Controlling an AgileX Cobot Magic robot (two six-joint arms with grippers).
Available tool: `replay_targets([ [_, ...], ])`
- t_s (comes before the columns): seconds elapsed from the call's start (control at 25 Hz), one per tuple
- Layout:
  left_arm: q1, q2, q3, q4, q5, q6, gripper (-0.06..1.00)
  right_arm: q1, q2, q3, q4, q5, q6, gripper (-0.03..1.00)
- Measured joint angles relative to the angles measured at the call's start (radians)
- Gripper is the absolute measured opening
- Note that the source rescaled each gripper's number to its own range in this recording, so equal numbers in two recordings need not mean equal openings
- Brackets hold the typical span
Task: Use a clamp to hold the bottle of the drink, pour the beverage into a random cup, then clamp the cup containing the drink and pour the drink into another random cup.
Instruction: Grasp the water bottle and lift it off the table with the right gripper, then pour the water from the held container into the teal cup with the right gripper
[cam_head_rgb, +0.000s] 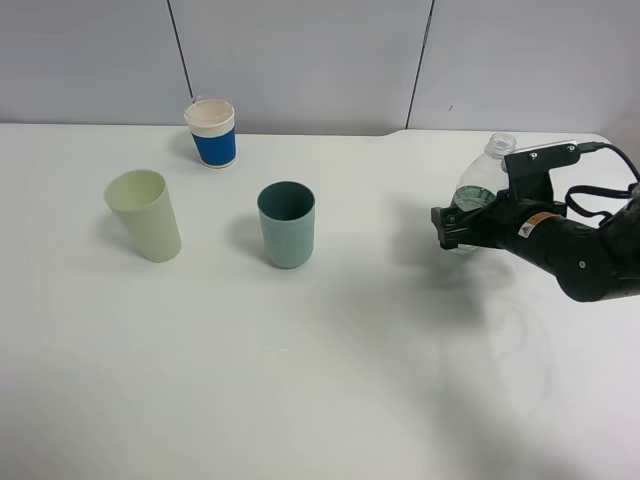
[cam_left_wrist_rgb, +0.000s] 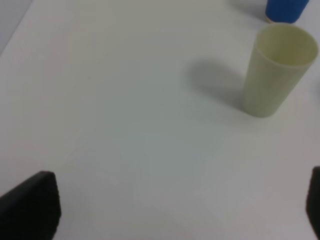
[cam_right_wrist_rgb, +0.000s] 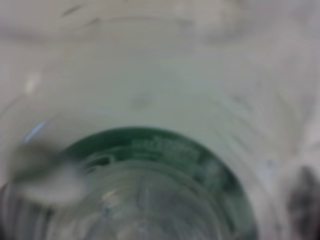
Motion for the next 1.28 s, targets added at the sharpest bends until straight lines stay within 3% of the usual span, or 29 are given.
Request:
replay_targets([
  [0.16, 0.0, 0.0, 0.0, 0.0, 0.0, 0.0, 1.0, 0.0, 0.006, 0.0, -0.03, -0.009, -0.009, 0.98],
  [0.2, 0.0, 0.0, 0.0, 0.0, 0.0, 0.0, 1.0, 0.0, 0.006, 0.0, -0.032, -0.014, -0.009, 0.89],
  [0.28, 0.0, 0.0, 0.0, 0.0, 0.0, 0.0, 1.0, 0.0, 0.006, 0.003, -0.032, -0.024, -0.01, 0.61],
  [0.36, 0.0, 0.0, 0.0, 0.0, 0.0, 0.0, 1.0, 0.0, 0.006, 0.006, -0.038, -0.024, -0.01, 0.13],
  [0.4, 0.0, 0.0, 0.0, 0.0, 0.0, 0.0, 1.0, 0.0, 0.006, 0.007, -0.038, -0.026, -0.01, 0.0],
  [0.88, 0.0, 0.0, 0.0, 0.0, 0.0, 0.0, 1.0, 0.003, 0.001, 0.008, -0.12, -0.02, 0.017, 0.02],
  [1.28, 0.0, 0.0, 0.0, 0.0, 0.0, 0.0, 1.0, 0.049, -0.118, 0.01, -0.134, 0.093, 0.065, 0.02],
])
